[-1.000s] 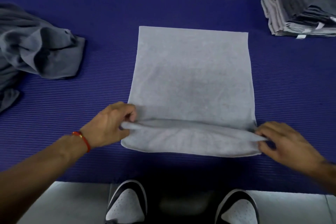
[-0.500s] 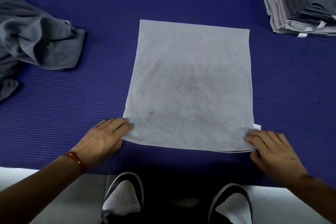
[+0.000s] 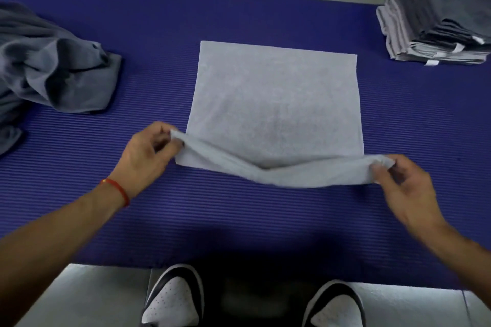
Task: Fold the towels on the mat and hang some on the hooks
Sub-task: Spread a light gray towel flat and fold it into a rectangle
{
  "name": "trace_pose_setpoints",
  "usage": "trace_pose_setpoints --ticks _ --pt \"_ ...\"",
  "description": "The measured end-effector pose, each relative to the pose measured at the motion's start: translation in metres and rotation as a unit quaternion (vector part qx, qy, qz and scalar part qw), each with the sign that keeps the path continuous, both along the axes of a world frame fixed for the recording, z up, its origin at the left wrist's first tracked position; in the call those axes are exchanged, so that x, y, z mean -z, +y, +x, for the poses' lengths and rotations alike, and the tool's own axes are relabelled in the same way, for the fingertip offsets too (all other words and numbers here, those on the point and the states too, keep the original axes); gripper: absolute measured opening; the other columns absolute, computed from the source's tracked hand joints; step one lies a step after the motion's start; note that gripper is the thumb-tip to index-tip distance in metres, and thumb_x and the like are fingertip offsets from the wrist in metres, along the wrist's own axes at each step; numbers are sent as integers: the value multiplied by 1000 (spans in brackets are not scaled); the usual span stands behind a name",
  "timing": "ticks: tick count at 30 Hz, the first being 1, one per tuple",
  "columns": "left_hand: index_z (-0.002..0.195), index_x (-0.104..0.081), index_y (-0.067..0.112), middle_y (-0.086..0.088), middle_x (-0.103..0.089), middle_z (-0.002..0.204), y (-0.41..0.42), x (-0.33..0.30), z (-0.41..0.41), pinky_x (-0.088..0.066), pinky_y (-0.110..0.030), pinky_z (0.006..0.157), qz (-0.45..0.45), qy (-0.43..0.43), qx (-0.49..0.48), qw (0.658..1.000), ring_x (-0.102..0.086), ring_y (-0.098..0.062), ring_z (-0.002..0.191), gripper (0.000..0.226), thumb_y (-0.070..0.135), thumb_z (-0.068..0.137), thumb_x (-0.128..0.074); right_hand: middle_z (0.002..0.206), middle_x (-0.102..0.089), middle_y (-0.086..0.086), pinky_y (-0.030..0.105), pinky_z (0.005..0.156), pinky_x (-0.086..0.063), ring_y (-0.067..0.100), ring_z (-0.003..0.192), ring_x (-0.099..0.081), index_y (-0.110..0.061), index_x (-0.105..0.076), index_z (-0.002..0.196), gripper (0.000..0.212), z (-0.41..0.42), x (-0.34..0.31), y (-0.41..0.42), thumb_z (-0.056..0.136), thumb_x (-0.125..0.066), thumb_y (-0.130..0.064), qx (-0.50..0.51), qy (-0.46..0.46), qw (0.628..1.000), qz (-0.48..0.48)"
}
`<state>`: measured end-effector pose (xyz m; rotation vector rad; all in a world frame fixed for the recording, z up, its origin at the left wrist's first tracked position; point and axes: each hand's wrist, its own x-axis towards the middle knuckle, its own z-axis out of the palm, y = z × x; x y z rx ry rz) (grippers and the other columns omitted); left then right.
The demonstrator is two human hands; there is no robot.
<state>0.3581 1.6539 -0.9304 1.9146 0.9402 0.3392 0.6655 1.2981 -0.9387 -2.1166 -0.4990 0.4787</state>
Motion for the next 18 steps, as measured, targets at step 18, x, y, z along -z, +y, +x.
trace_pose_setpoints --ticks 18 --pt "114 -50 44 10 -67 87 -52 11 -80 -52 -42 73 -41 81 47 995 -65 -8 76 32 64 91 -41 101 -78 9 29 78 -60 29 97 -74 -11 -69 112 24 -31 -26 -40 98 -54 -25 -80 243 964 -75"
